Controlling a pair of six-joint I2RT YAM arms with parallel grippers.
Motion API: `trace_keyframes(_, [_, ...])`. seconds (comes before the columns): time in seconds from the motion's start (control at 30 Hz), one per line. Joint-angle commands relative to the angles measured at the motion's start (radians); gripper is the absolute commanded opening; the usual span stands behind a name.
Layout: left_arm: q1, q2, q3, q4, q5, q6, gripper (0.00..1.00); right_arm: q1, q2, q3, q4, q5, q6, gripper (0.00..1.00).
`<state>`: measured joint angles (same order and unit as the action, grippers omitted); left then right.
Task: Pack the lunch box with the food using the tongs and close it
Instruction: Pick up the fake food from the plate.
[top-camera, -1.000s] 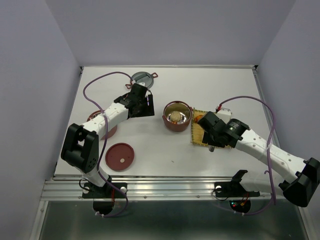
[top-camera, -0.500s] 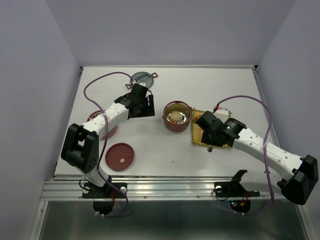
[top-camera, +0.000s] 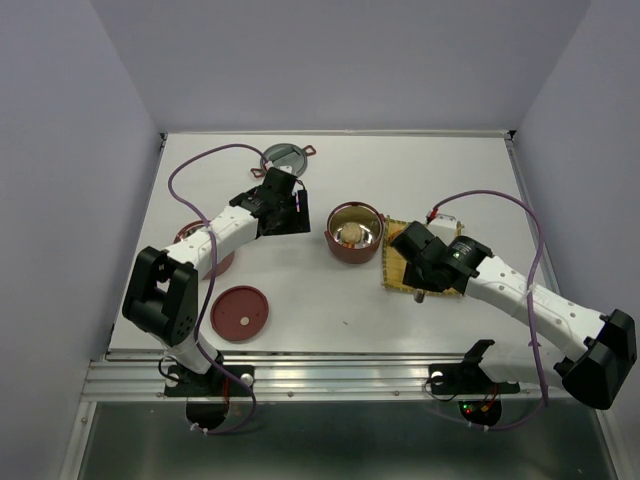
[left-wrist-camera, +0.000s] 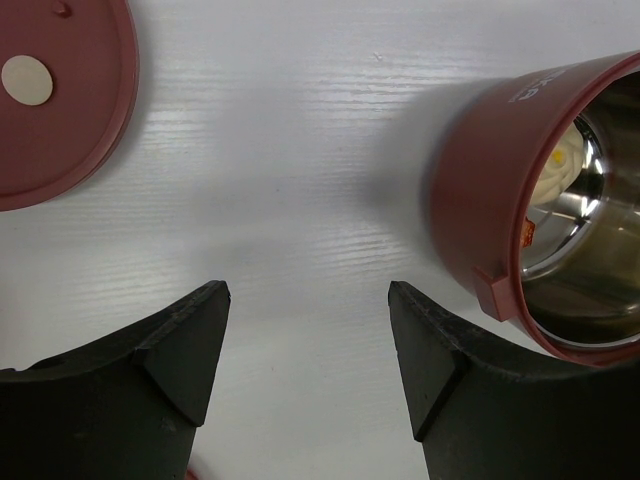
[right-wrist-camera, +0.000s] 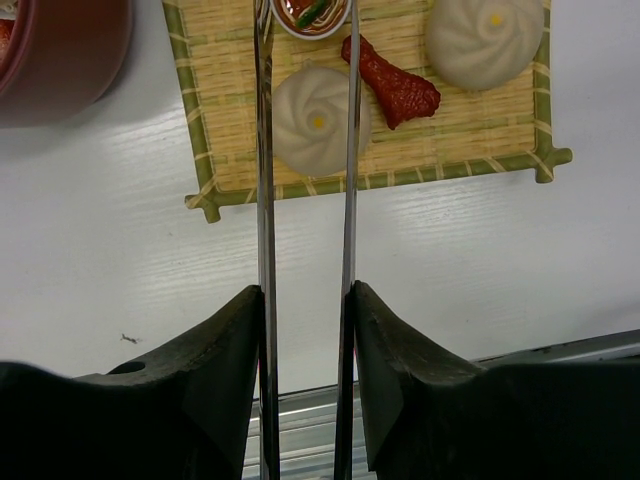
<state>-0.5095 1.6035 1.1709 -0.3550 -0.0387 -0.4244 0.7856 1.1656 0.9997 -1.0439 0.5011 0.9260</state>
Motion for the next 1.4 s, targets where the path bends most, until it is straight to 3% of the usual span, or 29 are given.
trace_keyframes(0.0, [-0.007, -0.004, 0.013, 0.013, -0.017, 0.009, 0.76, -0.005, -0.021, 0.054, -0.022, 0.043, 0.004, 0.27])
trace_keyframes(1.37, [-0.012, -0.043, -0.002, 0.005, -0.058, 0.007, 0.76, -0.005, -0.007, 0.22, -0.088, 0.063, -0.045, 0.21])
